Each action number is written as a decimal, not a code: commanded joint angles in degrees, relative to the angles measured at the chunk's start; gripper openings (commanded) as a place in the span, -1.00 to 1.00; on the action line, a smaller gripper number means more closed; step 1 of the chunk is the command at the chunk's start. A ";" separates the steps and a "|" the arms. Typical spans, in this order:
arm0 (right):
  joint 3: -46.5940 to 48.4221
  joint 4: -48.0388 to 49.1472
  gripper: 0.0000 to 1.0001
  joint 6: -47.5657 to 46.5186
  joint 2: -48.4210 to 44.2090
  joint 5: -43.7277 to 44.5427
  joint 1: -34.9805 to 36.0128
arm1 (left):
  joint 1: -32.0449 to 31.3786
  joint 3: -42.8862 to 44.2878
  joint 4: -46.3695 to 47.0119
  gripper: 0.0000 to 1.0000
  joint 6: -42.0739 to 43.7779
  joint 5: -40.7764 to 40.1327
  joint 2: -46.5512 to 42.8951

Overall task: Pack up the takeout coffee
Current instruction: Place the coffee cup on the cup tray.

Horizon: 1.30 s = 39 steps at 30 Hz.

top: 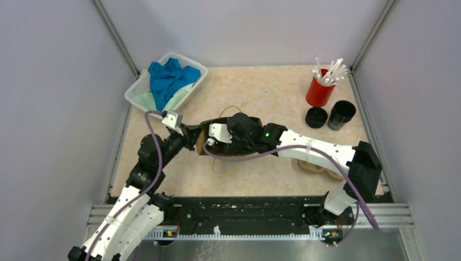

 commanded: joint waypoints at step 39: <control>-15.59 18.47 -1.00 1.01 -10.74 6.36 2.57 | -0.09 -0.82 -9.25 -1.00 -5.84 13.01 -3.98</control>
